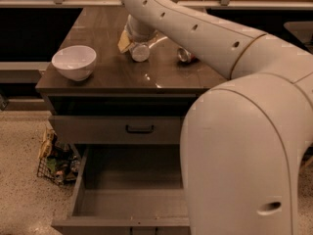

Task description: Place blue plastic bottle into middle drawer

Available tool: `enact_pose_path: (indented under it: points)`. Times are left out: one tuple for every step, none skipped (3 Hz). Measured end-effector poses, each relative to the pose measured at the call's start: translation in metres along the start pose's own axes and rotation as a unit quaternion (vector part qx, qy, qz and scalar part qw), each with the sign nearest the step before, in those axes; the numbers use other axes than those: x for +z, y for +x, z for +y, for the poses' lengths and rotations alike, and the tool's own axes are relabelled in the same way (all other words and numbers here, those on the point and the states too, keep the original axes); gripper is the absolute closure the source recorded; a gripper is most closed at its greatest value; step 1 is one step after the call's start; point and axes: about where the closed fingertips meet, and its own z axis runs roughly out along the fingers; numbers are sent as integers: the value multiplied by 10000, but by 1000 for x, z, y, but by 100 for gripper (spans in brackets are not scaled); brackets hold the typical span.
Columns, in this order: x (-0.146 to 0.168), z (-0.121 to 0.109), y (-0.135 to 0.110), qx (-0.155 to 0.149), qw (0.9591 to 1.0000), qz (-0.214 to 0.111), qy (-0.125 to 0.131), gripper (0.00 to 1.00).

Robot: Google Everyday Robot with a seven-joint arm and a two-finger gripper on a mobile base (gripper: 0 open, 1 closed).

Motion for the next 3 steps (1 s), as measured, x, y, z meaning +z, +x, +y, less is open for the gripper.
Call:
enact_pose_path:
  points:
    - [0, -3, -2, -29, 10000, -18, 58, 52]
    - [-4, -11, 0, -98, 9998, -10, 169, 75]
    - [-42, -25, 9, -242, 9996, -127, 107, 100]
